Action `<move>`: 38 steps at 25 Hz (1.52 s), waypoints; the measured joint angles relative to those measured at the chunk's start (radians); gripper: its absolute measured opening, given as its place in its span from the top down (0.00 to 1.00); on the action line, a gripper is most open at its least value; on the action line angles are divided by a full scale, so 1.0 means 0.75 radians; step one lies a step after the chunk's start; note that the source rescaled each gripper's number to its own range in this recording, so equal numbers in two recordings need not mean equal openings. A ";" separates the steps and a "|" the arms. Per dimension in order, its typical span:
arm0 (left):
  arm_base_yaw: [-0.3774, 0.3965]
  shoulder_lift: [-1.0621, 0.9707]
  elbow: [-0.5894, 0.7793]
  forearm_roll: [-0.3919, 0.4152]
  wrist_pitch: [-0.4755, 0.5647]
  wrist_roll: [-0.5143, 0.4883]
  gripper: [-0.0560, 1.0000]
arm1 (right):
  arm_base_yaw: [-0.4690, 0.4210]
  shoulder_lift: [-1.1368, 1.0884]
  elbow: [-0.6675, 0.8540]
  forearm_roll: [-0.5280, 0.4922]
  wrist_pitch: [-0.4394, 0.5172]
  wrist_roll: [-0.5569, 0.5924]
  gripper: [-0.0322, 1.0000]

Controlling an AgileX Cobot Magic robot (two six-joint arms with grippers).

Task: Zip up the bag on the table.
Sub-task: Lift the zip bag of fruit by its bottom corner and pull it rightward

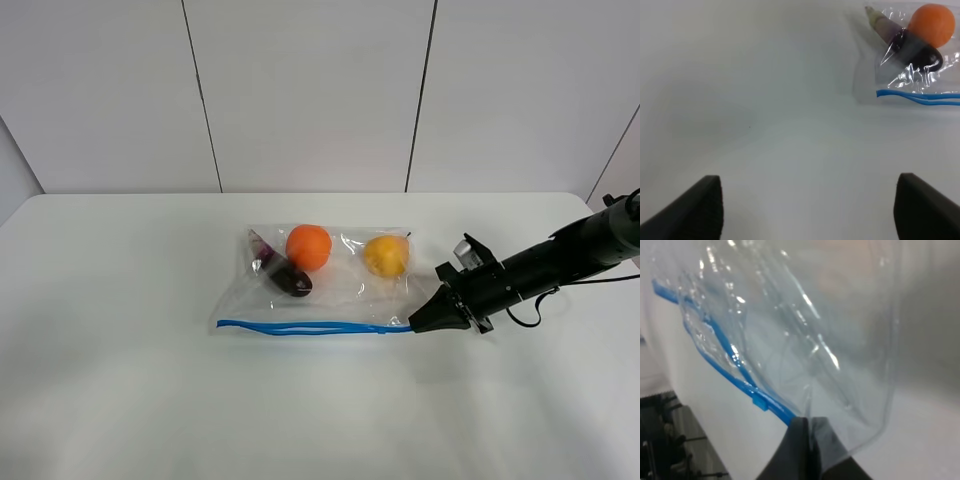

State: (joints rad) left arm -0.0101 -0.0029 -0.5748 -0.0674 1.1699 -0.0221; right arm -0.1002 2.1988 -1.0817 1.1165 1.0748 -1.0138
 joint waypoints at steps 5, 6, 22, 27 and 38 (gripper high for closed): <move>0.000 0.000 0.000 0.000 0.000 0.000 0.00 | 0.000 0.001 -0.078 0.010 0.123 0.011 0.97; 0.000 0.000 0.000 0.000 0.000 0.000 0.00 | 0.000 0.001 -0.098 0.018 0.146 0.021 0.97; 0.000 0.000 0.000 0.000 0.000 0.000 0.00 | 0.000 -0.206 -0.190 0.024 0.171 0.203 0.97; 0.000 0.000 -0.001 0.000 -0.005 0.000 0.00 | 0.000 -0.219 -0.190 0.023 0.172 0.214 0.97; 0.000 0.714 -0.307 -0.249 -0.389 0.419 0.00 | 0.000 -0.219 -0.190 0.024 0.172 0.233 0.97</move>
State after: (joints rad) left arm -0.0101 0.5326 -0.8053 -0.2545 0.8783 0.2923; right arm -0.1002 2.0348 -1.2244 1.1344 1.2041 -0.8394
